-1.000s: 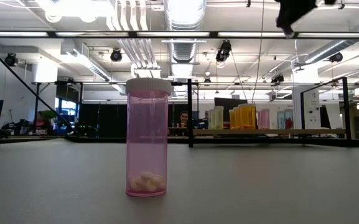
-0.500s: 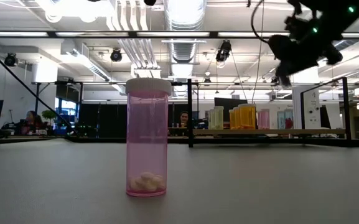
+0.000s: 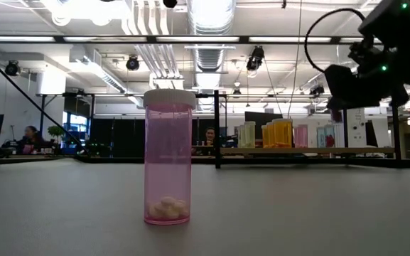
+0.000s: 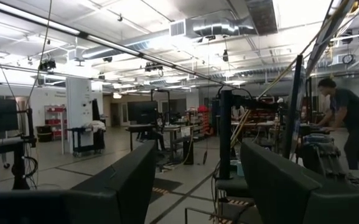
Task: Pick and place medicine bottles onto shelf by color
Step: Put the blue medicine bottle on the shelf aligned with the other blue medicine bottle
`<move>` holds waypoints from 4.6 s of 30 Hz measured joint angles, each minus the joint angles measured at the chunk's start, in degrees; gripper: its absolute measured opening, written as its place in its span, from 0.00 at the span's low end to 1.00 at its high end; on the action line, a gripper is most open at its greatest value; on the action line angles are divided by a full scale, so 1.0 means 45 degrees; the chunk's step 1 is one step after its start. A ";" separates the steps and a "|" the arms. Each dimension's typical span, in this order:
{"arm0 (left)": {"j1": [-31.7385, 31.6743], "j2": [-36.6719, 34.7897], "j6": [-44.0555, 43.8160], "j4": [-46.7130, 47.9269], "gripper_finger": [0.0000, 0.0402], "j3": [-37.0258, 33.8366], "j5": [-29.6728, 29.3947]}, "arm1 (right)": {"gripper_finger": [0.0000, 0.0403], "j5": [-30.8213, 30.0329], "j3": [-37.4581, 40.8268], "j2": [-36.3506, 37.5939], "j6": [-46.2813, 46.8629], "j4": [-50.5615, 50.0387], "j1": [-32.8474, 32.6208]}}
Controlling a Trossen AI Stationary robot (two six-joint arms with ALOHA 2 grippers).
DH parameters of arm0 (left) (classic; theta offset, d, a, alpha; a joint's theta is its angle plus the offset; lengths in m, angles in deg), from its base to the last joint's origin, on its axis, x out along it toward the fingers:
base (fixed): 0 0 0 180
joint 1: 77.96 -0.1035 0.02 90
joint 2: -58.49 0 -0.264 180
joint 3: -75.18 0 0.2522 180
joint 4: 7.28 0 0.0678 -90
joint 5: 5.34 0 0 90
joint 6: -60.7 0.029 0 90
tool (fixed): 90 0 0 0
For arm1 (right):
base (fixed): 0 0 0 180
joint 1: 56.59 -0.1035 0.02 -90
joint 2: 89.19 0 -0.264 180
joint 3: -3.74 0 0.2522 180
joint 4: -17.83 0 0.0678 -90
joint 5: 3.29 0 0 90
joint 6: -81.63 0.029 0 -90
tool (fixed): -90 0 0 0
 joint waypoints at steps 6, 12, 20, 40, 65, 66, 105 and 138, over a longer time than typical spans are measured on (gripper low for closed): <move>-0.0010 0.0000 -0.0003 0.0239 0.54 0.0000 0.0000 | 0.26 -0.0592 0.1322 -0.0003 0.0267 0.1633 -0.0007; -0.0058 0.0000 -0.0010 0.0591 0.54 0.0000 0.0000 | 0.26 -0.0992 0.1795 -0.0018 0.0222 0.1895 -0.0007; -0.0058 0.0000 -0.0010 0.0676 0.54 0.0000 0.0000 | 0.26 -0.1750 0.2392 -0.0031 0.1913 0.1928 0.0001; -0.0058 0.0000 -0.0010 0.0661 0.54 0.0000 0.0000 | 0.26 -0.1940 0.2606 -0.0042 0.1268 0.2372 0.0702; -0.0063 0.0000 -0.0054 0.1345 0.54 0.0000 0.0005 | 0.26 -0.0632 0.2186 -0.0144 -0.4453 0.5354 0.1518; -0.0063 0.0000 -0.0058 0.1341 0.54 0.0000 0.0005 | 0.26 -0.0536 0.2281 -0.0189 -0.4452 0.5346 0.1549; -0.0063 0.0000 -0.0112 0.1331 0.54 0.0000 0.0003 | 0.26 -0.0765 0.2538 -0.3768 0.0456 0.5933 0.2368; -0.0077 0.0005 -0.0010 0.1651 0.54 0.0000 0.0000 | 0.27 -0.0852 0.2547 -0.3777 0.0063 0.6796 0.3014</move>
